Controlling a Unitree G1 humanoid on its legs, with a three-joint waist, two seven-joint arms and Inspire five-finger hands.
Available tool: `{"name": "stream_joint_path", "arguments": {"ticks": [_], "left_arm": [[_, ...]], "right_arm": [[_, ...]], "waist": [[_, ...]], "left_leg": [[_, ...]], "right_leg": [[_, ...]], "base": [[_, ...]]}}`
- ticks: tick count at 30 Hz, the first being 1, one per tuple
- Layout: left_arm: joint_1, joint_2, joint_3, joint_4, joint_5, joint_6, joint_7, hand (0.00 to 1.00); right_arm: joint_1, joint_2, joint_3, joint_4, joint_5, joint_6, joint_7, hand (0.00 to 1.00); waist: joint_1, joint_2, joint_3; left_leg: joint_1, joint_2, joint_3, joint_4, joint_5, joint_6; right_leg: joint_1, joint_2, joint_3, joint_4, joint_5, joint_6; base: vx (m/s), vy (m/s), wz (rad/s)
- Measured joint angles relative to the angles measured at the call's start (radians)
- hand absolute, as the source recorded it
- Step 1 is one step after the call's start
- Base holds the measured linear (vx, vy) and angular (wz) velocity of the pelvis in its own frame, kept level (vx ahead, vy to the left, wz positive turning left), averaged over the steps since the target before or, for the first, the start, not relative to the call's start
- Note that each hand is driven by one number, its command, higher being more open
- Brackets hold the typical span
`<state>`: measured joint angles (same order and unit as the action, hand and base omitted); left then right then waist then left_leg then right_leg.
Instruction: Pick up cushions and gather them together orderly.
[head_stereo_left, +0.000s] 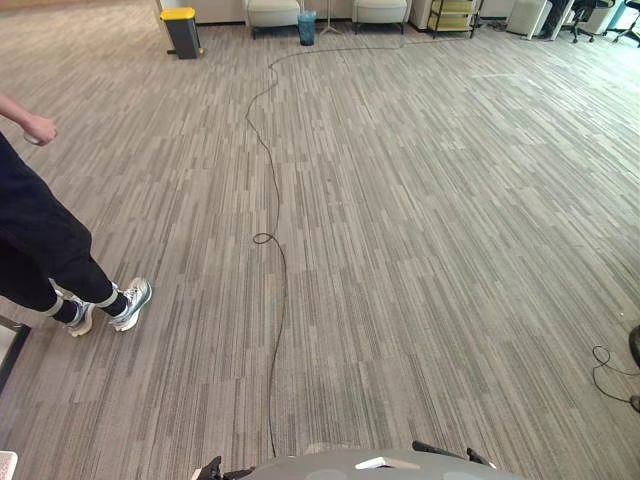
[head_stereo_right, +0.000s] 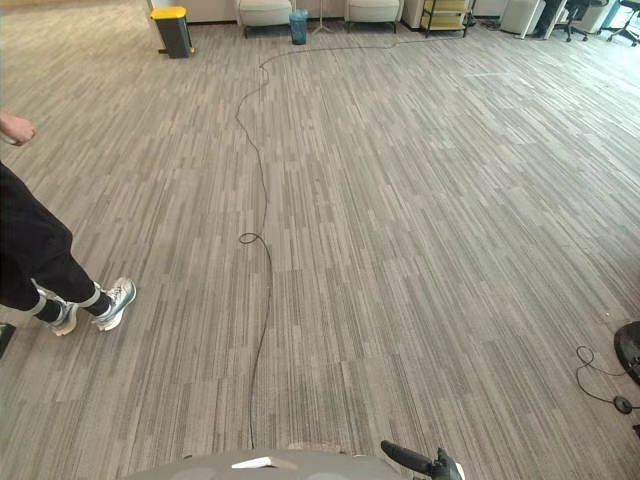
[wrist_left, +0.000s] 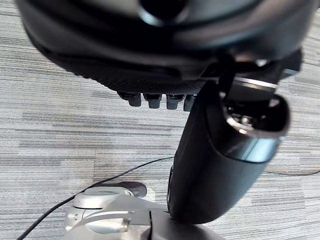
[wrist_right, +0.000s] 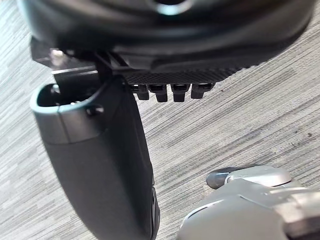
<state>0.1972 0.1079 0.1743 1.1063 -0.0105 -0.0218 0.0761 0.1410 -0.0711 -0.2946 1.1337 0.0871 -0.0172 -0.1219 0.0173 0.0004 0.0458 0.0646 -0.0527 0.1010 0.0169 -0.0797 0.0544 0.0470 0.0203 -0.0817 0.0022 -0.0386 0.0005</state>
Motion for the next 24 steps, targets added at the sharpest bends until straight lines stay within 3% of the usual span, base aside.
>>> {"name": "stream_joint_path", "arguments": {"ticks": [4,24], "left_arm": [[-0.026,-0.006,0.008,0.011,0.000,-0.014,0.000,1.00],[-0.040,-0.007,0.011,0.011,0.000,-0.021,0.000,1.00]], "right_arm": [[-0.029,-0.001,-0.007,0.001,-0.008,0.000,0.001,1.00],[-0.062,0.004,-0.018,0.000,-0.009,0.000,0.000,1.00]], "waist": [[0.000,0.010,0.010],[0.002,0.007,0.055]], "left_leg": [[0.014,-0.006,0.000,-0.030,0.011,0.004],[0.056,-0.005,-0.001,-0.072,0.023,-0.011]], "right_leg": [[0.010,-0.003,0.001,-0.025,0.010,0.006],[0.046,-0.001,-0.003,-0.053,0.013,0.010]], "base": [[0.00,0.000,0.00],[-0.01,-0.013,0.00]]}}
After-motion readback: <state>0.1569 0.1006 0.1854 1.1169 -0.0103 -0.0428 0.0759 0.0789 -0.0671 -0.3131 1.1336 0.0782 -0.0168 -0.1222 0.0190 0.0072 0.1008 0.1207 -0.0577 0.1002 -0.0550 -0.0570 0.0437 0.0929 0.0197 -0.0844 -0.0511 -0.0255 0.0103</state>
